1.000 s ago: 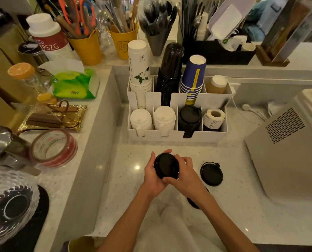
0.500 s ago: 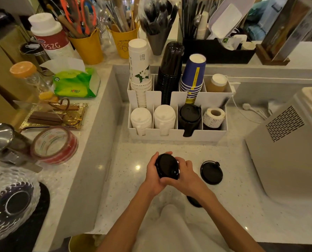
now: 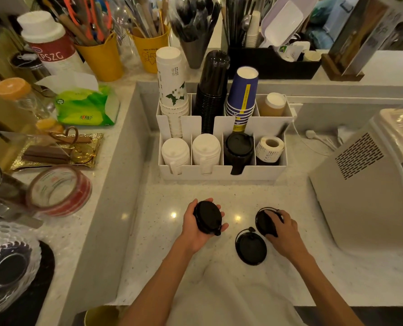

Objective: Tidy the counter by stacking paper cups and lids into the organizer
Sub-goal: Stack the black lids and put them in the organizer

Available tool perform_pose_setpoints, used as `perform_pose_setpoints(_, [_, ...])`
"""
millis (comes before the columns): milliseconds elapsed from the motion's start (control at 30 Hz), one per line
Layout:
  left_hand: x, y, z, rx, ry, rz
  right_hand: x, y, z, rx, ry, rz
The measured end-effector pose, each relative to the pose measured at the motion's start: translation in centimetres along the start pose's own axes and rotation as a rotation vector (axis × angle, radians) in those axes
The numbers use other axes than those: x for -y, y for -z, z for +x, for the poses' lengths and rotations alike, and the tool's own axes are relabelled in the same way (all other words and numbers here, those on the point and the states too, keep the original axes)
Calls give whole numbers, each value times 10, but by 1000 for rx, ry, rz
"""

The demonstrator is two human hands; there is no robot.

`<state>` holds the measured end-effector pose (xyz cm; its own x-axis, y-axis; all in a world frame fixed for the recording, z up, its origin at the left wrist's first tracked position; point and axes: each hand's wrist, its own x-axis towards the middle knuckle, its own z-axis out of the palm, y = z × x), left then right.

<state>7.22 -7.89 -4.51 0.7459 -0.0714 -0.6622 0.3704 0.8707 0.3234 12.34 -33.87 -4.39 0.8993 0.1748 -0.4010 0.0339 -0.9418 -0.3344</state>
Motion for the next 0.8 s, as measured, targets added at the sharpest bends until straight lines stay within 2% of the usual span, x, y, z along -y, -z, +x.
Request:
perform_pose_setpoints(167, [1,0,-1,2,5,-6,7,0,2,-38,-74,83])
perform_pose_setpoints(300, [2,-3,0,3,0,-5,34,19,-5,-125,-58,370])
perform_pose_setpoints(433, [4,-11,-2,-3,-94,89,88,34,-27,28,47,543])
perform_pose_setpoints(533, [7,-19,-4,-7,-198,166,123,30,-38,110,71,559])
perform_pose_setpoints(667, [11,-26,-12,17,-221,136,148,24,-39,43,47,497])
perform_pose_setpoints(800, [16,-26,-14,5,-227,144,160,24,-37,-28,33,320])
